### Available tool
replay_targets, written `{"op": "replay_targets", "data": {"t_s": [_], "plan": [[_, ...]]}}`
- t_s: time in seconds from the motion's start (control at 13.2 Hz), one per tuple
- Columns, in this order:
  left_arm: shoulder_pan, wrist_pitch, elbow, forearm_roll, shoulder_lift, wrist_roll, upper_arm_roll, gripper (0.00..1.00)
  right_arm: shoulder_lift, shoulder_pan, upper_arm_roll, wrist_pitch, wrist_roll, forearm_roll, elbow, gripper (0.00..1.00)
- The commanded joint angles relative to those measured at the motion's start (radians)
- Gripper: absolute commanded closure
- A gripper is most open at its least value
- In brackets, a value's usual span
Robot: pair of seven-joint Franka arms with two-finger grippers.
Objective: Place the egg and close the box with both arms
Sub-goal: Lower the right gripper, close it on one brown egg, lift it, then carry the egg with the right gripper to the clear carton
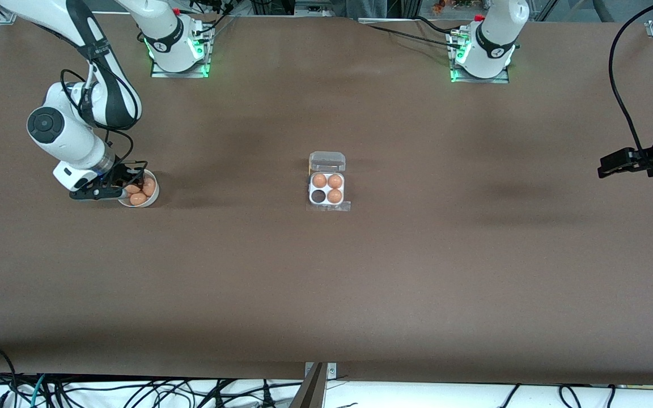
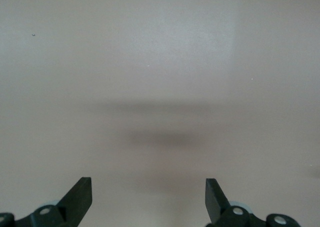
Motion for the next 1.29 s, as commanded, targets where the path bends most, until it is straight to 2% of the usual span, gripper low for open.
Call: {"op": "replay_targets", "data": {"t_s": [0.0, 0.76, 1.21], "plan": [[0.004, -0.009, 0.032, 0.02, 0.014, 0.013, -0.004, 0.0, -0.001, -0.007, 0.01, -0.022, -0.016, 0.005, 0.027, 0.8], [0.012, -0.007, 0.032, 0.013, 0.028, 0.014, -0.004, 0.0, 0.002, 0.025, 0.03, -0.287, -0.008, 0.028, 0.218, 0.83], [0.013, -0.007, 0.032, 0.014, 0.029, 0.013, -0.004, 0.0, 0.032, 0.184, 0.03, -0.422, 0.177, 0.029, 0.375, 0.84]]}}
